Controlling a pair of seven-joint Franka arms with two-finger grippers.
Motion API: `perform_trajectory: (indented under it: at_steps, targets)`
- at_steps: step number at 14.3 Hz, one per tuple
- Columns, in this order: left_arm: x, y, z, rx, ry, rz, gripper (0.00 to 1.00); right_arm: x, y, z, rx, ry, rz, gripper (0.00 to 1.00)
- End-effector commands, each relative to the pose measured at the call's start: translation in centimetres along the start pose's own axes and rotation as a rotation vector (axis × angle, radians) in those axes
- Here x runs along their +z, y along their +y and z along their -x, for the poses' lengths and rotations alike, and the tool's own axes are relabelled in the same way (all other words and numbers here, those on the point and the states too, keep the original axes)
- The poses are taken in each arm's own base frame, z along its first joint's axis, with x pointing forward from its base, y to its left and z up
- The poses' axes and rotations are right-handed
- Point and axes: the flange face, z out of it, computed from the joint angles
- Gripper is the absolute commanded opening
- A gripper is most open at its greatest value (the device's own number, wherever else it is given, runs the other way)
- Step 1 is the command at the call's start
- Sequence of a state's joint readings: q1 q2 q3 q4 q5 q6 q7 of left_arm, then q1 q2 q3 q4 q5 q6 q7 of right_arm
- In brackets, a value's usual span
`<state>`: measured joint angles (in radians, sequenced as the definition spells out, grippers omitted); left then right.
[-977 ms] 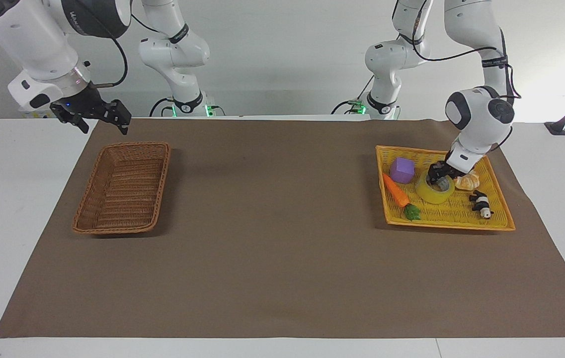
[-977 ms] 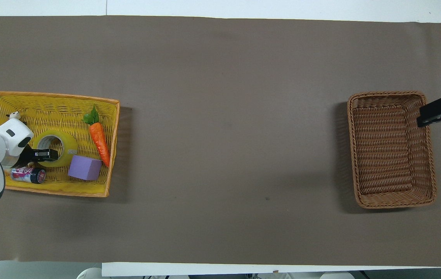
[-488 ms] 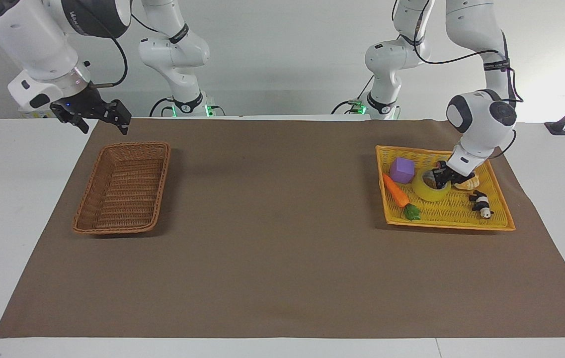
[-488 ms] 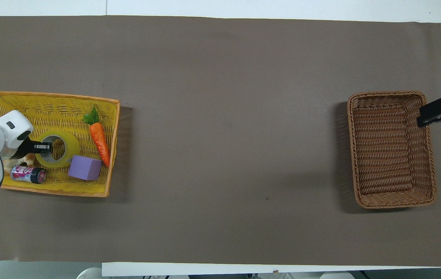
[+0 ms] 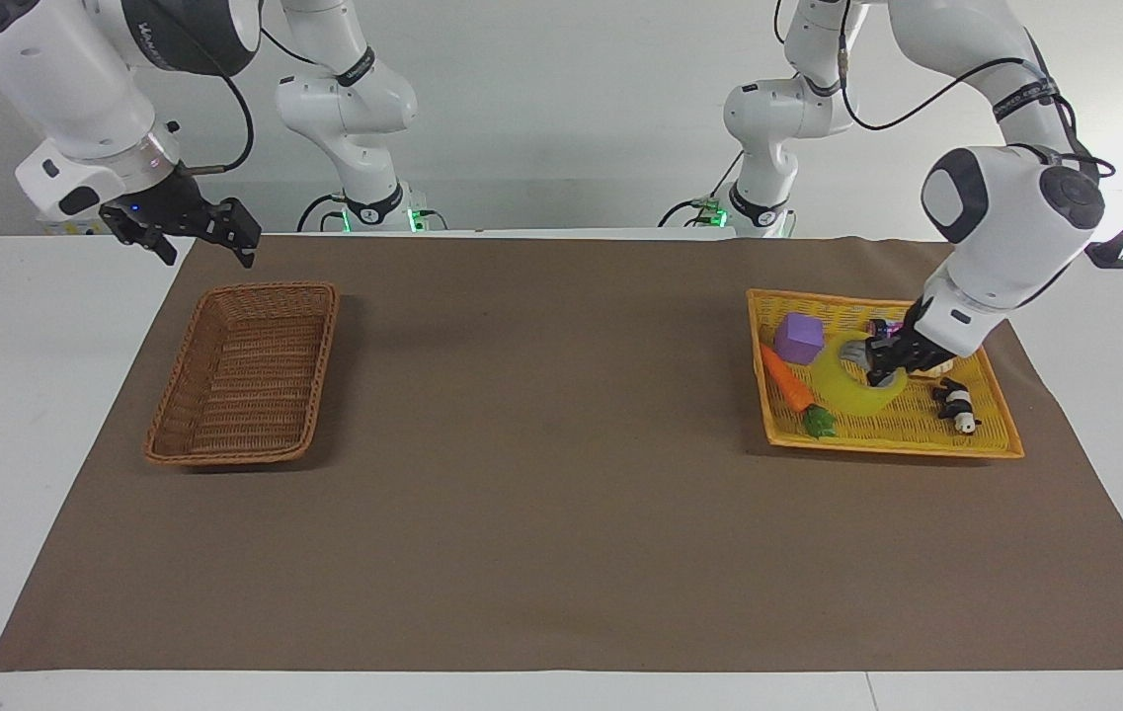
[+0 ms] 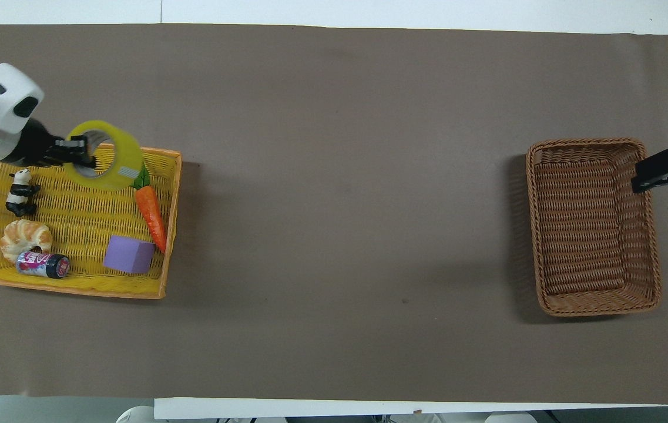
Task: Move tape to another basket
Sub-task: 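Lift the tape with the left gripper while the right gripper reaches out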
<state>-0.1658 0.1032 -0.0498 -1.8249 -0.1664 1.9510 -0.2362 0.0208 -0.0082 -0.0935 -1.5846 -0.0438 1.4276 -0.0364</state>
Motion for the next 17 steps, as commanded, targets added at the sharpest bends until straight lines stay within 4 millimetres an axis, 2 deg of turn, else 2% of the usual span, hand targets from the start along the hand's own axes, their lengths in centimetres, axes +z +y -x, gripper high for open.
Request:
perform_trajectory:
  at_steps: [1,2,3,4,5,6,8,10,12,15,17]
  targets:
    - [0.9,12.1,3.1,-0.064,-0.047,0.074,0.0,0.1,0.1,0.7,-0.024,0.007,0.002,1.0]
    - [1.5,17.4,5.9,-0.015,-0.043,0.133,0.0,0.1,0.1,0.7,-0.024,0.007,0.002,1.0]
    - [1.8,21.0,8.2,0.019,-0.032,0.169,0.0,0.1,0.1,0.7,-0.024,0.007,0.002,1.0]
    - [2.0,24.1,10.6,0.047,-0.029,0.183,0.0,0.1,0.1,0.7,-0.024,0.007,0.003,1.0]
    - [2.1,25.8,12.1,0.078,-0.029,0.188,0.0,0.1,0.1,0.7,-0.024,0.007,0.002,1.0]
    - [2.2,26.1,12.5,0.084,-0.034,0.186,0.0,0.1,0.1,0.7,-0.024,0.007,0.003,1.0]
    - [2.8,25.4,12.6,0.077,-0.048,0.173,0.0,-0.1,-0.5,0.6,-0.04,0.021,-0.013,1.0]
    - [2.9,25.1,12.5,0.074,-0.049,0.171,0.0,-0.1,-3.5,0.6,-0.147,0.017,-0.056,1.0]
    - [2.6,24.4,11.4,0.058,-0.036,0.177,0.0,0.3,-5.7,0.5,-0.202,0.031,-0.253,1.0]
    - [2.5,23.9,10.9,0.05,-0.033,0.177,0.0,2.5,-8.9,0.9,-0.168,0.053,-0.603,1.0]
    - [2.4,24.0,10.8,0.05,-0.026,0.182,0.0,3.5,-11.3,-0.7,-0.2,0.132,-0.724,1.0]
